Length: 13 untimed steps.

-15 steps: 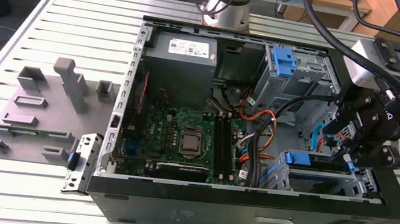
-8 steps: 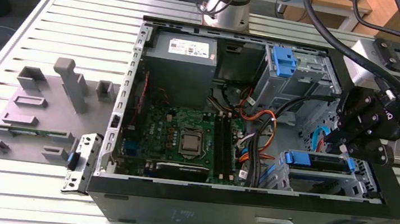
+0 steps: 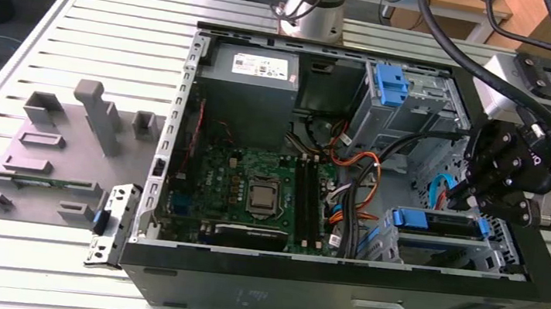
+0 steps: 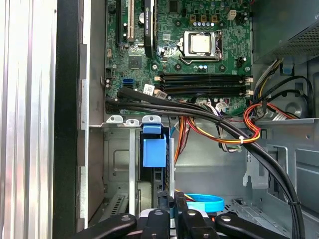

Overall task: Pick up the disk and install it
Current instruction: 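Insert the first disk wire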

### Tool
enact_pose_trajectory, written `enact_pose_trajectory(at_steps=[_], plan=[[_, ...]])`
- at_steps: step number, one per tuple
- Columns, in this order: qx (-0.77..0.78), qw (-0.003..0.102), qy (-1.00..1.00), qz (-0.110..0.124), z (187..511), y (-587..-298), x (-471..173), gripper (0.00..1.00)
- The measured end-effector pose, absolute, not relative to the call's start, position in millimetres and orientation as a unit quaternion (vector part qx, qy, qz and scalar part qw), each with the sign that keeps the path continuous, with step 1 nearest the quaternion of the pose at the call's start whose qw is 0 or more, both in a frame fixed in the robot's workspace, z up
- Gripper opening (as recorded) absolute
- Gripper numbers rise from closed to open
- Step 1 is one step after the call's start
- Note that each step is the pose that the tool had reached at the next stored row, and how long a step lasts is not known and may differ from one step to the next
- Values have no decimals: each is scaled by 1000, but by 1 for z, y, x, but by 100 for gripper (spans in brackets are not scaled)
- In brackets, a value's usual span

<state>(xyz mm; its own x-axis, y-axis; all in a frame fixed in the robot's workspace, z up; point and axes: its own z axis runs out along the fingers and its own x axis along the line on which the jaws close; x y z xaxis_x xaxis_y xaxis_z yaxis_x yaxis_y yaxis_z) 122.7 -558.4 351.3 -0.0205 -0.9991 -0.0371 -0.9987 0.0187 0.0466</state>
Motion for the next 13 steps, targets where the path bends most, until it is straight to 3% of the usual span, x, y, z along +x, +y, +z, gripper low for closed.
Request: enact_pose_trajectory(at_steps=[13], plan=[[700, 3, -714, -30, 349, -565, 123, 16]])
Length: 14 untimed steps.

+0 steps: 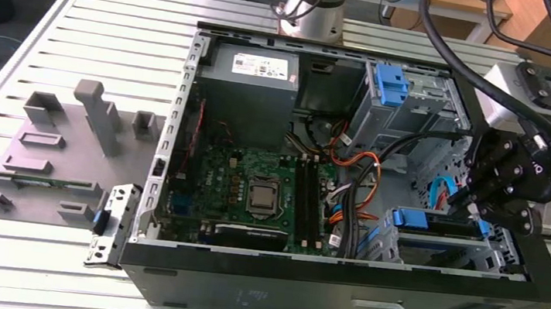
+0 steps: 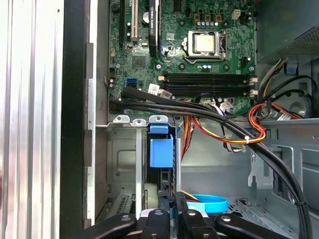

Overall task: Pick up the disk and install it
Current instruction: 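Insert the first disk wire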

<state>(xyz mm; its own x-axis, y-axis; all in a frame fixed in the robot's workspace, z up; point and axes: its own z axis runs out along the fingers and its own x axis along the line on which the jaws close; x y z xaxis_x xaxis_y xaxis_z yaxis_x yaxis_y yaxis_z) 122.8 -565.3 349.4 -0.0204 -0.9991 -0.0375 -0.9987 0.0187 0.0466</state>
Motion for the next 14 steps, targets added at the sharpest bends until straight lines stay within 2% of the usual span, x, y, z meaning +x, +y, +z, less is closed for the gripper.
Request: enact_pose_trajectory(at_steps=[14], plan=[[705, 2, -708, -31, 345, -566, 122, 16]])
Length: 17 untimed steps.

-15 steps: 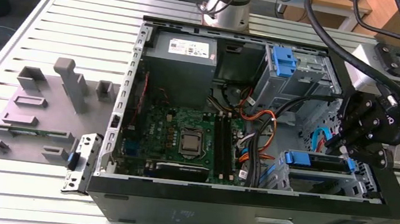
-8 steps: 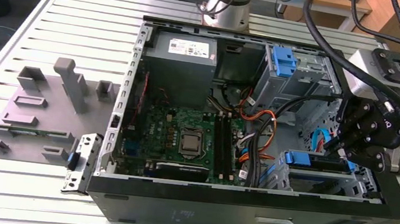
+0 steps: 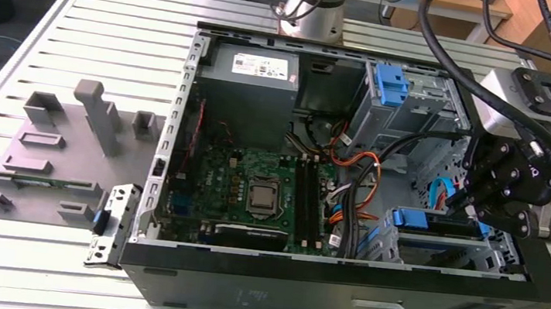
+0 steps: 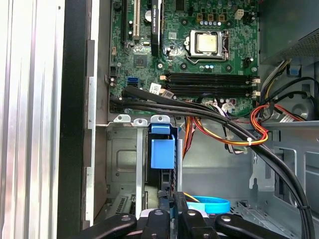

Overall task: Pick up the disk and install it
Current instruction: 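Insert the first disk wire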

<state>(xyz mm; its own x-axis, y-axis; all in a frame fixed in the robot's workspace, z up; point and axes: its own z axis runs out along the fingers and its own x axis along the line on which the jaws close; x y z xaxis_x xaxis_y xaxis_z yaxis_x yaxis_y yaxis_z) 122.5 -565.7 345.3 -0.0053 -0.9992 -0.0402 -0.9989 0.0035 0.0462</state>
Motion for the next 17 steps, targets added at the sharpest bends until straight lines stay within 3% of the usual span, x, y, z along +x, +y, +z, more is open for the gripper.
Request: enact_pose_trajectory(at_steps=[17], plan=[[708, 2, -705, -31, 339, -566, 122, 16]])
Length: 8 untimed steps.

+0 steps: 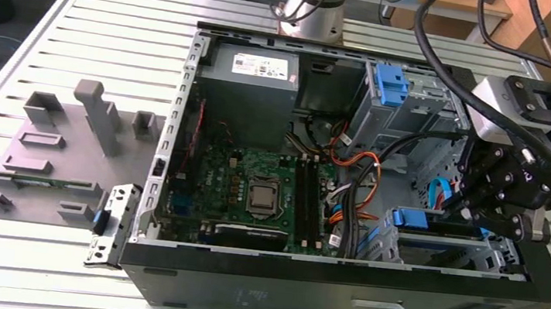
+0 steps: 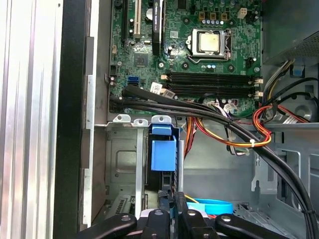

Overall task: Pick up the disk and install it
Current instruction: 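Insert the first disk wire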

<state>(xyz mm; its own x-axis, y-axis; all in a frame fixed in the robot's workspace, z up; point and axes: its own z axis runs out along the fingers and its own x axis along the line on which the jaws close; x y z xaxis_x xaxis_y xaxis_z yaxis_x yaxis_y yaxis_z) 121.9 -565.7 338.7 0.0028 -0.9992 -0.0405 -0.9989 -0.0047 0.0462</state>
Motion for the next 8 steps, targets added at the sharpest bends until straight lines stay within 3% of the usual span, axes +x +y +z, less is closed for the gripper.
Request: enact_pose_trajectory(at_steps=[8], plan=[[708, 2, -705, -31, 337, -566, 122, 16]])
